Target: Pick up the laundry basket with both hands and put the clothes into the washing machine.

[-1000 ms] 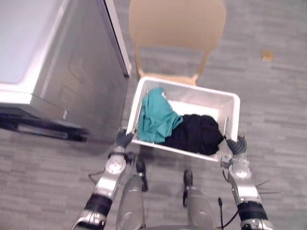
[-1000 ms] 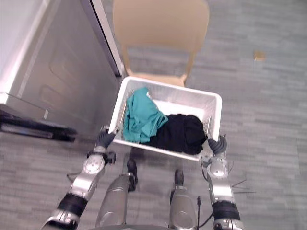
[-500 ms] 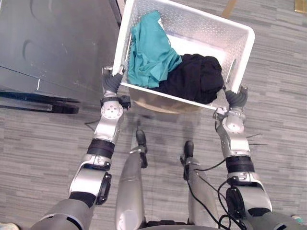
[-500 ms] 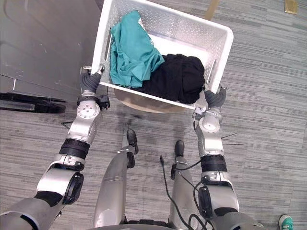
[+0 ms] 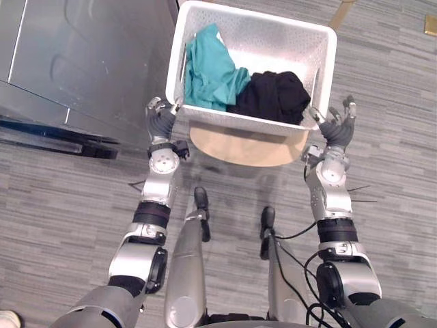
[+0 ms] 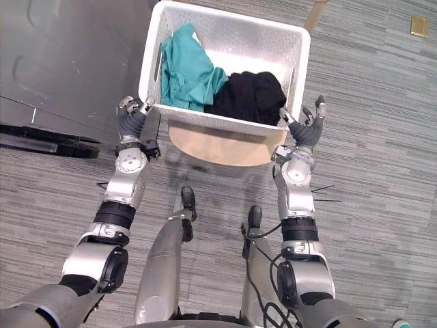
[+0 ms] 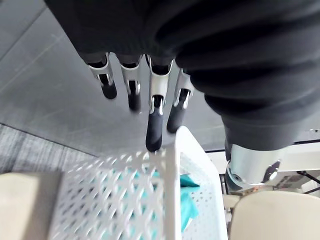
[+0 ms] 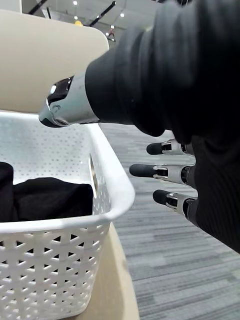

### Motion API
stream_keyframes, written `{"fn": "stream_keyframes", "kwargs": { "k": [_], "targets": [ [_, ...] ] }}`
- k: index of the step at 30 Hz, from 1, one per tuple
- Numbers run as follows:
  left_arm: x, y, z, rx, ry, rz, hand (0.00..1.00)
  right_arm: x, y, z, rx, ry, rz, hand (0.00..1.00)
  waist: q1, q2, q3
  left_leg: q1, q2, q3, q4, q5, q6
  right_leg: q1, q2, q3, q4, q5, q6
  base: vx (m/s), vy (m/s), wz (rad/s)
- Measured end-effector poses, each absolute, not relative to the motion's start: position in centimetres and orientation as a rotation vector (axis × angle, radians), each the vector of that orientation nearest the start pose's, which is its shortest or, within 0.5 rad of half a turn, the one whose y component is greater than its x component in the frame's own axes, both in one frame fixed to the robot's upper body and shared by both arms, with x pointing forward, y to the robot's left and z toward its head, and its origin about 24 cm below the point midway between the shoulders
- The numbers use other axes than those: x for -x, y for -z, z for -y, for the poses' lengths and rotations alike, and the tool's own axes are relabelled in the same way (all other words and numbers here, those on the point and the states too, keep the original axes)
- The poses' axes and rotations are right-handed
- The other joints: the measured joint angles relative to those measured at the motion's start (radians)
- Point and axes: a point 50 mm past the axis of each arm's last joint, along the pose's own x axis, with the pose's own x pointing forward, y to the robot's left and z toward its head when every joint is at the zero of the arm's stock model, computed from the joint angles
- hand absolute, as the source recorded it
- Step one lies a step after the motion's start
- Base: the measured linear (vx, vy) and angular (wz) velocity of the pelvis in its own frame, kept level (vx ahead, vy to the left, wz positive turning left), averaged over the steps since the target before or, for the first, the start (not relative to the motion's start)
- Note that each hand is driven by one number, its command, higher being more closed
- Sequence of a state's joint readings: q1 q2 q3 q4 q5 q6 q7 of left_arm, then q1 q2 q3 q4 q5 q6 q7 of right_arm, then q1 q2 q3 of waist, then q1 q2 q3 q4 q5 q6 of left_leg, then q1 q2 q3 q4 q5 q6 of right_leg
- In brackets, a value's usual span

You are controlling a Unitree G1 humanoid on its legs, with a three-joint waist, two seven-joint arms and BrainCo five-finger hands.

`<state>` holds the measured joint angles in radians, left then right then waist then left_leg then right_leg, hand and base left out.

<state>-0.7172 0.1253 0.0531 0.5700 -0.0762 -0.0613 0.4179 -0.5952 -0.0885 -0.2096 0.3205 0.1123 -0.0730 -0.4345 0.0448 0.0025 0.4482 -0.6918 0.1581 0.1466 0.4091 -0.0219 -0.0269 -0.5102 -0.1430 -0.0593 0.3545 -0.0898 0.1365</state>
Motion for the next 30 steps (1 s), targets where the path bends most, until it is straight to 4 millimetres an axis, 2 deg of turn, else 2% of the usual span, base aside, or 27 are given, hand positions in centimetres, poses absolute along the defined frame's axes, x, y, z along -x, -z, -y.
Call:
{"fn": "stream_keyframes", "kwargs": {
  "k": [6,11,15,18,19,21,22,24,25,27,30],
  "targets": [
    [-35.9,-12.4,-18.7,0.030,-0.431,0.200,0.00,-31.8,-11.8,22.1,-0.153,0.585,0.268,0.00,0.000,-0.001,0.000,0.053,-0.002,0.001,-0.016,0.005,0.005,0.046,-0.003,-0.008,0.009,-0.024,-0.004,0.05,-0.042,0.05],
    [-32.1,-10.0,-20.8,0.045,-0.487,0.208,0.00,-27.4,-9.5,24.7,-0.085,0.652,0.246,0.00,-0.002,-0.003,0.002,0.123,-0.005,-0.008,-0.043,0.003,-0.004,0.116,-0.010,-0.031,0.010,-0.053,-0.014,0.09,-0.039,0.14],
    [-28.6,-6.9,-20.3,0.100,-0.482,0.156,0.00,-24.3,-6.3,25.1,-0.041,0.634,0.141,0.00,-0.001,-0.004,0.002,0.207,-0.024,-0.015,-0.079,-0.003,-0.016,0.198,-0.022,-0.057,0.003,-0.078,-0.017,0.07,-0.038,0.19],
    [-26.1,-3.6,-19.5,0.098,-0.433,0.042,0.00,-22.0,-3.1,24.9,-0.020,0.601,0.012,0.00,-0.001,-0.009,-0.003,0.265,-0.039,-0.029,-0.104,-0.006,-0.020,0.265,-0.031,-0.082,-0.014,-0.094,-0.016,0.07,-0.028,0.23],
    [-25.3,-2.4,-19.2,0.092,-0.406,-0.005,0.00,-21.5,-1.9,24.6,-0.013,0.581,-0.041,0.00,-0.001,-0.019,-0.010,0.285,-0.044,-0.028,-0.118,-0.006,-0.020,0.281,-0.033,-0.082,-0.020,-0.098,-0.016,0.07,-0.041,0.12],
    [-22.9,1.7,-18.5,0.069,-0.336,-0.179,0.00,-20.2,2.0,23.4,0.009,0.495,-0.220,0.00,-0.002,-0.040,-0.055,0.334,-0.058,-0.035,-0.153,-0.004,-0.022,0.336,-0.041,-0.098,-0.052,-0.105,-0.008,0.10,-0.027,0.17],
    [-22.3,2.8,-18.3,0.064,-0.316,-0.233,0.00,-19.7,3.1,23.1,0.014,0.475,-0.270,0.00,-0.001,-0.043,-0.070,0.347,-0.064,-0.039,-0.162,0.004,-0.021,0.350,-0.045,-0.105,-0.059,-0.107,-0.008,0.17,-0.035,0.27],
    [-19.9,7.3,-17.8,0.049,-0.261,-0.455,0.00,-18.2,6.8,21.7,0.034,0.395,-0.451,0.00,-0.003,-0.048,-0.138,0.386,-0.087,-0.061,-0.188,0.010,-0.028,0.405,-0.054,-0.133,-0.090,-0.112,-0.006,0.17,-0.036,0.31],
    [-19.2,8.2,-17.9,0.042,-0.256,-0.502,0.00,-17.8,7.5,21.5,0.035,0.382,-0.489,0.00,-0.002,-0.048,-0.151,0.397,-0.092,-0.066,-0.195,0.010,-0.028,0.420,-0.055,-0.138,-0.101,-0.112,-0.005,0.14,-0.032,0.29],
    [-16.5,11.0,-18.4,0.010,-0.242,-0.664,0.00,-16.5,9.8,20.6,0.043,0.335,-0.609,0.00,-0.001,-0.045,-0.183,0.441,-0.103,-0.087,-0.217,0.011,-0.031,0.483,-0.056,-0.165,-0.138,-0.112,-0.005,0.12,-0.035,0.27],
    [-14.5,12.6,-19.6,-0.024,-0.257,-0.772,0.00,-15.7,11.4,20.1,0.053,0.295,-0.701,0.00,0.000,-0.041,-0.198,0.477,-0.108,-0.112,-0.232,0.015,-0.036,0.533,-0.052,-0.189,-0.167,-0.112,-0.005,0.04,-0.042,0.20]
  ]
}}
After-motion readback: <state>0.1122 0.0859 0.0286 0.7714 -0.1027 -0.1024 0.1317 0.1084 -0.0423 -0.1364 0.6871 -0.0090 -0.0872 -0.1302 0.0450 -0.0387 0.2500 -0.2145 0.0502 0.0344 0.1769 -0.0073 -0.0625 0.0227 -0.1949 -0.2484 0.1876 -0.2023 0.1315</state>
